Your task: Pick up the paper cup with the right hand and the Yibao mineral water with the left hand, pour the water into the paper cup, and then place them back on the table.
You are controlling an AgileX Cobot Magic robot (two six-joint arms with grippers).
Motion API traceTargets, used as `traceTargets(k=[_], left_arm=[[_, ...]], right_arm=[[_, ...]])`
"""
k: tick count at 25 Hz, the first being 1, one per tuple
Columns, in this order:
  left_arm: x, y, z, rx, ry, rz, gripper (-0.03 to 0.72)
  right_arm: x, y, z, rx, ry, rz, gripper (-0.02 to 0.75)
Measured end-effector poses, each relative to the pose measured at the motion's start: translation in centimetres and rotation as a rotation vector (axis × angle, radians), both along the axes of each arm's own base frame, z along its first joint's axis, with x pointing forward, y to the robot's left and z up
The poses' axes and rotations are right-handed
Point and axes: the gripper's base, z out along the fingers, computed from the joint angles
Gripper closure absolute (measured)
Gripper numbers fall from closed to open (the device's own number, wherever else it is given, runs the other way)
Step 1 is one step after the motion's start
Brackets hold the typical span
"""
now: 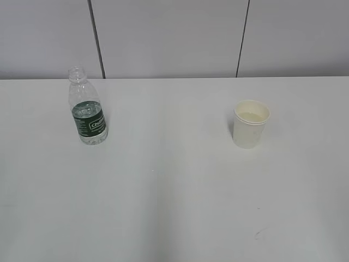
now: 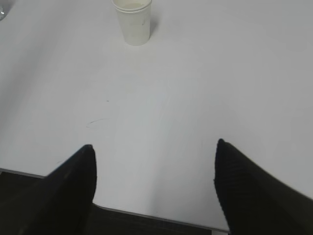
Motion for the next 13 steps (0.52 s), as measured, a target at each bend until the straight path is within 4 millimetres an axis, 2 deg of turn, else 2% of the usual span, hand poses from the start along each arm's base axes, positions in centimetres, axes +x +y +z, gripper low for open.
traceTargets(k=[13], left_arm=[[-0.03, -0.2, -0.01, -0.019, 0.003, -0.014, 0.308]], right_arm=[[0.01, 0.0, 0.02, 0.0, -0.002, 0.0, 0.153]])
